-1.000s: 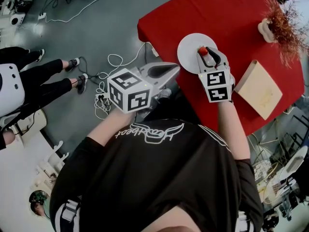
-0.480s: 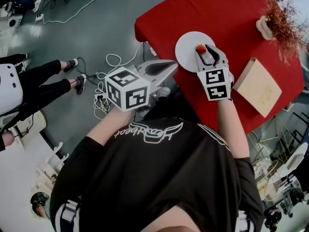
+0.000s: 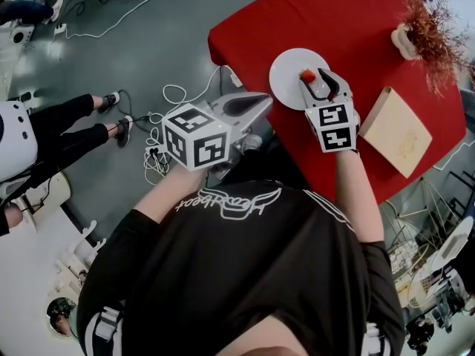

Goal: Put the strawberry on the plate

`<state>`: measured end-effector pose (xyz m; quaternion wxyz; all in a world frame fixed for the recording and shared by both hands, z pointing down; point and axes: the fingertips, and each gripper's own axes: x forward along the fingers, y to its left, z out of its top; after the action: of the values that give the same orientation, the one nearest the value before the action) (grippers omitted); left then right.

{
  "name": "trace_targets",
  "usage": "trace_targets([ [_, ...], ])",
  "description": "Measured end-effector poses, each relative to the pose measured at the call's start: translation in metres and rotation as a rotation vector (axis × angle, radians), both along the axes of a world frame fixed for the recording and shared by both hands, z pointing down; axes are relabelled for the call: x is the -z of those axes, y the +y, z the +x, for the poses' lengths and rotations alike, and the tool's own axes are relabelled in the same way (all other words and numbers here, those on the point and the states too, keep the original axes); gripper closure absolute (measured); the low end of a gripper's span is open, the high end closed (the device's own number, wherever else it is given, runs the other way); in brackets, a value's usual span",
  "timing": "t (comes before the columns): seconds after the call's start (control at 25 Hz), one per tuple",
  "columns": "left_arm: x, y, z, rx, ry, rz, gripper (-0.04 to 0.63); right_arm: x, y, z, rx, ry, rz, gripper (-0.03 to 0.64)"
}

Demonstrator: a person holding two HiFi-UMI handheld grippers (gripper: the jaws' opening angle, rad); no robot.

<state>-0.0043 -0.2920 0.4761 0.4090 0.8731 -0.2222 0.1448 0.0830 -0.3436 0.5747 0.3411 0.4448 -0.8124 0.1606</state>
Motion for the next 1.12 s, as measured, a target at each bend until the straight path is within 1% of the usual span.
trace_targets([
  [0.32, 0.005, 0.006, -0.013, 0.011, 0.004, 0.004, 0.588, 0.006, 0.0, 0.0, -0.021, 0.005, 0.011, 0.43],
  [0.56, 0.007, 0.014, -0.025, 0.01, 0.007, 0.01, 0.588, 0.013, 0.005, 0.0, -0.036, 0.046, 0.041, 0.428],
  [0.72, 0.011, 0.019, -0.032, 0.004, 0.017, 0.018, 0.588, 0.025, 0.013, -0.003, -0.063, 0.036, 0.063, 0.428],
  [0.8, 0.013, 0.023, -0.035, -0.004, 0.025, 0.026, 0.588, 0.035, 0.019, -0.006, -0.075, 0.001, 0.087, 0.428],
  [0.88, 0.019, 0.028, -0.039, -0.015, 0.036, 0.039, 0.588, 0.05, 0.027, -0.01, -0.09, -0.054, 0.113, 0.428],
  [1.12, 0.047, 0.046, -0.054, -0.048, 0.077, 0.079, 0.588, 0.111, 0.064, -0.033, -0.141, -0.191, 0.192, 0.428],
])
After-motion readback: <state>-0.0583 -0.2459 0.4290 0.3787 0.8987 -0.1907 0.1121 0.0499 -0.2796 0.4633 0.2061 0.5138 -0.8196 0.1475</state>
